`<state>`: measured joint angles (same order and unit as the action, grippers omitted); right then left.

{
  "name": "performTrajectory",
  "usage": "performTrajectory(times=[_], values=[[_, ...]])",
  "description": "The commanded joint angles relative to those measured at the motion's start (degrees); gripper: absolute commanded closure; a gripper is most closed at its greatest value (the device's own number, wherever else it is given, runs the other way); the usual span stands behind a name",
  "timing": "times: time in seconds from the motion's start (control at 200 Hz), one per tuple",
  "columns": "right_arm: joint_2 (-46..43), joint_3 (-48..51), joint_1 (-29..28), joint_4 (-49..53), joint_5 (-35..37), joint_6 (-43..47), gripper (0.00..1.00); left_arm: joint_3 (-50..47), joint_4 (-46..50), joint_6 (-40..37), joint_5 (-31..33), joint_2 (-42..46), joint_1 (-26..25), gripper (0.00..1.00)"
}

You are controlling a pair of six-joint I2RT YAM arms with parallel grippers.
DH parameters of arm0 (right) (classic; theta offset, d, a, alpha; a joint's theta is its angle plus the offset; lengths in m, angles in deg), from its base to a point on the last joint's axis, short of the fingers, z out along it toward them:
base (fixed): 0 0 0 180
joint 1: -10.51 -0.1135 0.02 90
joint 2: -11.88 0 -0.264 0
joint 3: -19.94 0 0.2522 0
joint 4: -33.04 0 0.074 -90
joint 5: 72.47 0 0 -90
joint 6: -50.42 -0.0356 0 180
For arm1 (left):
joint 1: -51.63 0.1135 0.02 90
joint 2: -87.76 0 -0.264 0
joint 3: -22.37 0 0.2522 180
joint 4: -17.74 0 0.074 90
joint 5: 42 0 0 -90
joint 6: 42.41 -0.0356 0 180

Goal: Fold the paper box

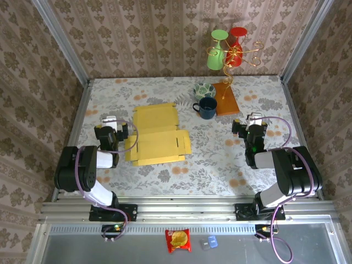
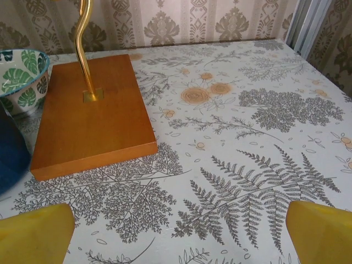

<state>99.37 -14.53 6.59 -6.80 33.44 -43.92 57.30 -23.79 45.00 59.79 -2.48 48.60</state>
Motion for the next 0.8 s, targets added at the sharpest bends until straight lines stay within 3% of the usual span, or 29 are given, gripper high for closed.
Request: performTrajectory(times=[0.0, 0.37, 0.56, 0.655, 0.735, 0.765, 0.795], values=[[0.4, -1.0, -0.3, 1.11, 1.76, 1.18, 0.0, 0.19, 0.37, 0.0, -0.61, 0.94, 0.03, 0.0], [0.09, -1.06, 0.42, 1.8, 1.12, 0.52, 0.0, -0.98, -1.87, 0.08, 0.52, 0.99, -0.27, 0.0], [-0.86, 3.92, -0.12, -7.02, 1.41, 1.19, 0.0, -5.26, -11.04, -1.36, 3.83, 0.42, -2.31, 0.0], [-3.31, 4.77, -1.07, -6.79, 1.3, 2.59, 0.0, -6.5, -13.81, -3.88, 5.64, 0.77, -4.7, 0.0], [-9.53, 5.09, -3.61, -2.85, 5.23, 4.46, 0.0, -7.84, -15.77, -4.6, 6.17, 1.69, -5.23, 0.0], [-12.62, 4.58, -4.6, 0.17, 6.53, 5.3, 0.0, -7.82, -16.15, -5.64, 9.42, 2.53, -6.57, 0.0], [-15.98, 3.91, -5.7, 2.98, 7.87, 5.98, 0.0, -7.01, -14.44, -6.79, 17.41, 4.33, -9.23, 0.0]])
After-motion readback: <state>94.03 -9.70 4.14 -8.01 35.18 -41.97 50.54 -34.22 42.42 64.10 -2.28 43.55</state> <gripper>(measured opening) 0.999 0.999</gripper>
